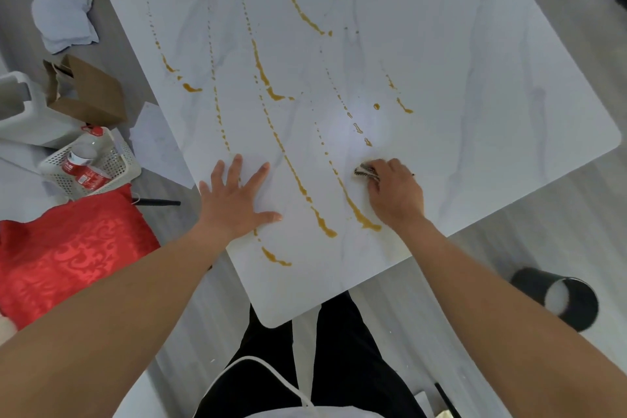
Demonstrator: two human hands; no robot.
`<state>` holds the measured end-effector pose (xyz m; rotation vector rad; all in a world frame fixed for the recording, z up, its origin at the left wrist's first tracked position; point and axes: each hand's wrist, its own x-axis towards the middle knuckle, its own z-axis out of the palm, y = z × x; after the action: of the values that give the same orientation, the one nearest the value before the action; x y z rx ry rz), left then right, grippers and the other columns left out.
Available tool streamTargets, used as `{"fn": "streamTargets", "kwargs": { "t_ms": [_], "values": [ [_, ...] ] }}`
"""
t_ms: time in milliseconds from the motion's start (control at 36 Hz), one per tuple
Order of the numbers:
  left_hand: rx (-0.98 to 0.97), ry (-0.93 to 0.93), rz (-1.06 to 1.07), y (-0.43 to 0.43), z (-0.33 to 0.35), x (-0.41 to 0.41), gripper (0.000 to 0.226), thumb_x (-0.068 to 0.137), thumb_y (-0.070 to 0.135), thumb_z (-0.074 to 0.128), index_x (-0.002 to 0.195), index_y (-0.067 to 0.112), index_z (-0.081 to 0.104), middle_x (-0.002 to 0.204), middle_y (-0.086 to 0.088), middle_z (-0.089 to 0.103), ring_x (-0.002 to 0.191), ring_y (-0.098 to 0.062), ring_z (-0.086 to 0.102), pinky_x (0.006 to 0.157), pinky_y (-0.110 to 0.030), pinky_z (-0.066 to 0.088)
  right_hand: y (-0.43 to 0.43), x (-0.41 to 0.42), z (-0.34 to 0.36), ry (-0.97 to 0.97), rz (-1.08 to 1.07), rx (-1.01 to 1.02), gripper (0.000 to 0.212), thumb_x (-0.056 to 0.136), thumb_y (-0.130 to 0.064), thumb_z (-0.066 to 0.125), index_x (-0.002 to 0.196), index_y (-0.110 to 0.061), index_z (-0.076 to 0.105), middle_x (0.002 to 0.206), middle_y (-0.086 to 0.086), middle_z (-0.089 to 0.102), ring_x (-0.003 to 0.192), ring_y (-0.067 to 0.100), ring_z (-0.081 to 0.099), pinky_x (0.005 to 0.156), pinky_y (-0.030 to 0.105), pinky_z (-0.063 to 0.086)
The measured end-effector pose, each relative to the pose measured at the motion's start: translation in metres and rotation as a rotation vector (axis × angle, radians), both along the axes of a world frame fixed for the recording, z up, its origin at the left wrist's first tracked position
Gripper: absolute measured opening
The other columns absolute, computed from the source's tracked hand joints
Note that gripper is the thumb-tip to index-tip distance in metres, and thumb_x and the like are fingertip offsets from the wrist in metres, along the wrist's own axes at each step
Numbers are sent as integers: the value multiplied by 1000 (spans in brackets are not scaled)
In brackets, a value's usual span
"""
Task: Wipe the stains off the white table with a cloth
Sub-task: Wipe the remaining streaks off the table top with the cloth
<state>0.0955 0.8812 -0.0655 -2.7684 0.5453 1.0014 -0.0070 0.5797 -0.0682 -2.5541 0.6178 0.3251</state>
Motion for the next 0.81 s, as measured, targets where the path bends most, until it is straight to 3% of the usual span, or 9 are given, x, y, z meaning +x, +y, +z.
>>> {"fn": "streamTargets", "kwargs": {
  "t_ms": [56, 111, 167, 250, 333, 389, 444, 611, 806],
  "values": [
    [-4, 4, 8, 0, 1, 0, 111, 71, 97, 43, 153, 55, -19, 168, -1, -24, 154, -38, -15, 120, -67, 11, -5, 2, 7, 14, -117, 262, 23, 96, -23, 54, 117, -26, 64, 100, -4, 61, 87, 17, 56, 72, 31, 45],
    [-11, 4, 12, -1, 2, -1, 111, 71, 96, 45, 154, 55, -17, 168, -1, -23, 153, -38, -15, 120, -67, 10, -21, 2, 15, -32, -463, 591, 10, 92, -21, 61, 100, -19, 68, 79, -2, 59, 67, 19, 53, 63, 32, 44],
    [-21, 9, 25, -2, 2, -1, 111, 72, 95, 47, 154, 55, -16, 168, -1, -23, 153, -38, -16, 120, -67, 10, -44, -4, 25, -117, -728, 748, 8, 89, -17, 64, 93, -10, 65, 78, 4, 53, 68, 20, 49, 60, 35, 39],
    [-24, 21, 33, -2, 3, -1, 111, 72, 94, 48, 153, 56, -17, 168, 0, -25, 153, -37, -17, 121, -68, 8, -79, -22, 35, -208, -962, 811, 7, 87, -13, 66, 88, -20, 67, 83, 5, 56, 75, 21, 50, 55, 30, 38],
    [-34, 19, 31, -2, 4, -1, 110, 72, 94, 48, 154, 56, -14, 168, 0, -23, 153, -38, -16, 120, -68, 9, -104, -44, 42, -214, -975, 581, 2, 87, -17, 64, 86, -15, 63, 76, 3, 51, 68, 20, 46, 52, 25, 39],
    [-29, 4, 20, -2, 5, -1, 110, 72, 94, 47, 155, 55, -13, 169, -1, -21, 153, -39, -14, 119, -69, 11, -111, -56, 43, -184, -872, 422, 18, 87, -27, 63, 79, -13, 55, 69, 1, 44, 62, 19, 41, 50, 23, 40],
    [-21, -4, 7, -2, 4, -2, 109, 73, 95, 46, 155, 53, -13, 169, -3, -20, 153, -40, -13, 119, -69, 13, -111, -66, 39, -109, -747, 301, 18, 89, -34, 61, 82, -18, 58, 69, 0, 51, 62, 21, 47, 56, 31, 48],
    [-24, -7, -5, -2, 3, -1, 111, 72, 95, 46, 154, 54, -15, 169, -3, -19, 153, -41, -12, 118, -71, 13, -69, -81, 13, 105, -345, -30, 29, 94, -23, 48, 122, -27, 56, 109, 4, 57, 98, 31, 57, 78, 41, 50],
    [-38, 7, -6, -2, 5, 0, 110, 73, 94, 48, 155, 53, -14, 170, -4, -18, 153, -42, -12, 118, -71, 14, 21, -96, 0, -18, -578, -56, 33, 94, -18, 49, 126, -24, 57, 110, 5, 55, 100, 31, 55, 72, 37, 45]
  ]
}}
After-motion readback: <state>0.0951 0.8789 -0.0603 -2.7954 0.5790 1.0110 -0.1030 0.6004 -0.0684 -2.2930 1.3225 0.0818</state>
